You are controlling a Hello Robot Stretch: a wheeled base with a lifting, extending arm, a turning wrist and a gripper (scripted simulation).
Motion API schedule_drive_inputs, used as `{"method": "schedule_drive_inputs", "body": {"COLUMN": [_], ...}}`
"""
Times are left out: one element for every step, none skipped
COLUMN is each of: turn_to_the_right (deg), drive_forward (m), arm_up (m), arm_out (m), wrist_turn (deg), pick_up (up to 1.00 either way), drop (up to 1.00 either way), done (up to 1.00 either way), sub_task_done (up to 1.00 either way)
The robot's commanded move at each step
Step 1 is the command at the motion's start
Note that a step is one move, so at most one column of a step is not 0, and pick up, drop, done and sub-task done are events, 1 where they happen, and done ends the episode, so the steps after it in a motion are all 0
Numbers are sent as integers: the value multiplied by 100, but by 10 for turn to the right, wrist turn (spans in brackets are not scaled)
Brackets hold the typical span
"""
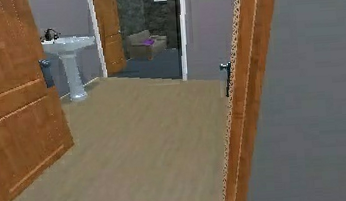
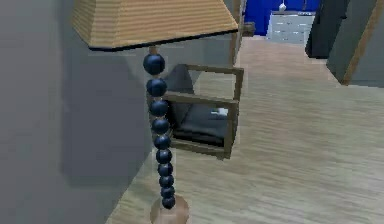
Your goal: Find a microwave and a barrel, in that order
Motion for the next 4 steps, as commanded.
{"method": "schedule_drive_inputs", "body": {"turn_to_the_right": [0, 90, 0, -360], "drive_forward": [70, 0, 80, 0], "arm_up": [0, 0, 0, 0], "arm_out": [0, 0, 0, 0], "wrist_turn": [0, 0, 0, 0], "pick_up": [0, 0, 0, 0], "drop": [0, 0, 0, 0], "done": [0, 0, 0, 0], "sub_task_done": [0, 0, 0, 0]}}
